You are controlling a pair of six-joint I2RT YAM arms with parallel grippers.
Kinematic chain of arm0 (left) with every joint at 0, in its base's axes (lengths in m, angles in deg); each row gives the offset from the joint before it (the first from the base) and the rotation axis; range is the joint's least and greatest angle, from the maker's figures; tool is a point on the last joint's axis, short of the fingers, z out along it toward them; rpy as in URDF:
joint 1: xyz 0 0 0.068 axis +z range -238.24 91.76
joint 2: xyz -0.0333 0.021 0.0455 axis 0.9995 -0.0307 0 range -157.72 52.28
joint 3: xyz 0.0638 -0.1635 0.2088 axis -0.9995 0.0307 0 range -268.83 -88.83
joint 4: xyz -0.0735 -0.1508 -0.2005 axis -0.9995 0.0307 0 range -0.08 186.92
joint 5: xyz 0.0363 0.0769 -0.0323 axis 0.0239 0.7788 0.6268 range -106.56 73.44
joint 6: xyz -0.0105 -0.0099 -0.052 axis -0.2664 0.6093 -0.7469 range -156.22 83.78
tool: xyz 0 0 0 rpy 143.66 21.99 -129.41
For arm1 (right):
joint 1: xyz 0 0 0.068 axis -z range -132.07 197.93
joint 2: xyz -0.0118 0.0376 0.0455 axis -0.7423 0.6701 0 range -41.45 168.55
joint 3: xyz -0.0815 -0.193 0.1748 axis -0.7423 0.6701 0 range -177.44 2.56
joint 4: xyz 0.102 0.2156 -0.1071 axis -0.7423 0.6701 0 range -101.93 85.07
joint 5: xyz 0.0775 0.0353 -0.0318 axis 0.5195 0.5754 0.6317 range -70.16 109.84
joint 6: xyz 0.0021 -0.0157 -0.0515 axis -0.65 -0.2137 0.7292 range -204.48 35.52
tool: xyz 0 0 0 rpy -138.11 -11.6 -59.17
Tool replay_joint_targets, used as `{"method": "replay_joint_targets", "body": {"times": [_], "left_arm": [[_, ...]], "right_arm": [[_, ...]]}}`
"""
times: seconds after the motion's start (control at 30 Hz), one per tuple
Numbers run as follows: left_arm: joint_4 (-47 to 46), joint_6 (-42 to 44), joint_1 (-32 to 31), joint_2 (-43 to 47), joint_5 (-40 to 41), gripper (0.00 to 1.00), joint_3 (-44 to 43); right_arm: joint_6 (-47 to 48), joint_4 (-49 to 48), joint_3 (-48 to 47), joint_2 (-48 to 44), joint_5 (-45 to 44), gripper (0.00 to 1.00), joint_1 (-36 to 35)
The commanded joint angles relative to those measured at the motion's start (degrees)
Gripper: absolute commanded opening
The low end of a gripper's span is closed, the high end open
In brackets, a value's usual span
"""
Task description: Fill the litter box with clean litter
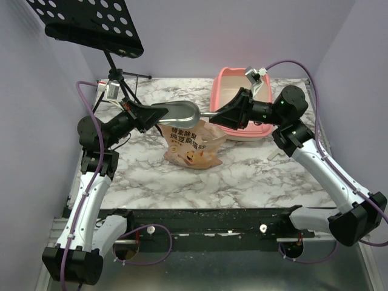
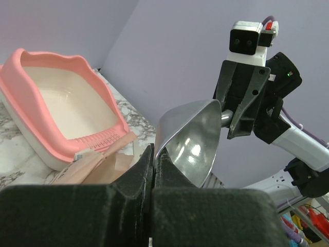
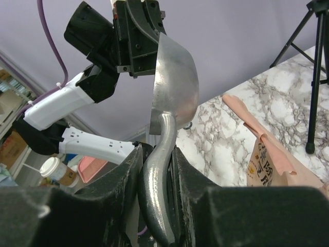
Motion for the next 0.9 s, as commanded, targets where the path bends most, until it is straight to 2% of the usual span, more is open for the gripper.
{"method": "replay_joint_targets", "body": {"times": [0.0, 0.17, 0.2, 0.27, 0.37, 0.4, 0.57, 0.63, 0.87], "left_arm": [[-2.48, -0.45, 0.13, 0.27, -0.91, 0.00, 0.00], [-1.61, 0.43, 0.04, 0.79, -1.44, 0.00, 0.62], [-1.08, 0.69, 0.04, 1.06, -1.44, 0.00, 0.70], [-0.81, 1.13, 0.04, 1.32, -2.05, 0.00, 1.14], [-0.64, 2.27, 0.13, 1.85, -3.19, 0.00, 1.85], [-0.90, 2.80, 0.04, 2.02, -3.63, 0.03, 2.11], [1.64, 8.06, -0.04, 1.59, -5.57, 0.42, 1.50], [5.32, 11.40, -0.22, 0.97, -4.43, 0.51, 0.10], [12.18, 22.03, -1.89, 0.53, 0.58, 0.55, -1.49]], "right_arm": [[-0.27, -0.87, -2.39, 0.34, 1.19, 0.32, -0.80], [0.52, -0.08, -2.75, 0.34, 0.93, 0.23, -0.89], [0.69, 0.27, -2.75, 0.34, 0.76, 0.19, -0.89], [1.13, 0.97, -2.83, 0.16, 0.32, 0.01, -0.89], [2.45, 2.64, -2.57, -0.45, -1.09, 0.01, -0.89], [2.89, 3.43, -2.48, -0.89, -1.70, 0.01, -0.89], [5.52, 7.30, -2.04, -3.52, -3.99, 0.01, -0.89], [7.10, 10.63, -2.22, -5.36, -6.09, 0.01, -0.89], [14.67, 30.58, -6.00, -12.48, -21.02, 0.01, -0.89]]}}
